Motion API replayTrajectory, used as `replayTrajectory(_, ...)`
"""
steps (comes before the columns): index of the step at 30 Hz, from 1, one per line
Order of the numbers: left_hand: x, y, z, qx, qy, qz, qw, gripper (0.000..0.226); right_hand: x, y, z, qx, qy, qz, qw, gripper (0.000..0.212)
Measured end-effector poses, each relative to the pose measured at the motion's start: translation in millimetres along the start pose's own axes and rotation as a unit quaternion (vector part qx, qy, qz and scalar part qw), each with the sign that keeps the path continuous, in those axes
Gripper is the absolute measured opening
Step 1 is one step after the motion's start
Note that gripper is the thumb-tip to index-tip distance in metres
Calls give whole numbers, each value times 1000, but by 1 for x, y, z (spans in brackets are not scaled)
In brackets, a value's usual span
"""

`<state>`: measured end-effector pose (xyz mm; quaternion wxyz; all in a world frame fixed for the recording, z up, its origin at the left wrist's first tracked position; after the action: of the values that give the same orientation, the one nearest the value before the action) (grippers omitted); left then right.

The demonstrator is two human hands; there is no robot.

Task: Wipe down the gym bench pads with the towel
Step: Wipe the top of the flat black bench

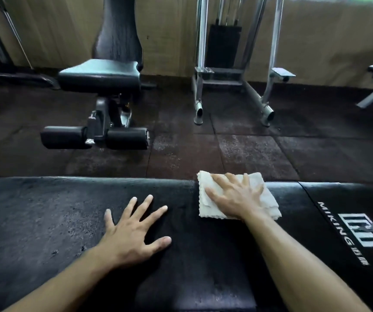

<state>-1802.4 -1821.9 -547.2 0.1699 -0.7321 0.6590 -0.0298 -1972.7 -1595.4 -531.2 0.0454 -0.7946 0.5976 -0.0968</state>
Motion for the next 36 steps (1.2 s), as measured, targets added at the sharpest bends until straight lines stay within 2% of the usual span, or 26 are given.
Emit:
replayTrajectory(2,1,3,2,1,-16,6,1000,80,-6,-8,4,-39,-1,-13,999,68)
replayTrajectory(6,1,7,-2,-9,-29,6,1000,80,-6,16,-2,26,26,45,998,71)
replayTrajectory(8,2,9,-2,-8,-39,2,999,80,9,23,-4,23,12,57,998,71)
replayTrajectory(14,3,3,1,-13,-28,13,999,81,17,-31,12,-33,5,-10,999,67)
replayTrajectory(20,5,7,0,-19,-46,14,999,81,29,-24,9,-10,18,13,1000,69)
replayTrajectory(25,4,2,4,-31,-29,21,999,82,20,-85,24,-30,-5,-1,1000,68)
replayTrajectory(31,5,6,-1,-19,-35,17,999,82,29,-76,21,6,19,22,1000,69)
replayTrajectory(36,5,0,3,-26,-25,24,999,82,23,-148,36,-23,9,8,1000,67)
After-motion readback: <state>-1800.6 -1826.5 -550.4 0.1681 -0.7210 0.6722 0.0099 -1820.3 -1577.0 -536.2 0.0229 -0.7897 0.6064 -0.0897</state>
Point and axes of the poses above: each hand's wrist, its own y-axis towards the middle knuckle, its own z-axis out of the palm, x = y × z, the point moved 6 cm from there along y, towards the middle knuckle, and after that the axes turned 1 degree about z, right-handed, at the moved point
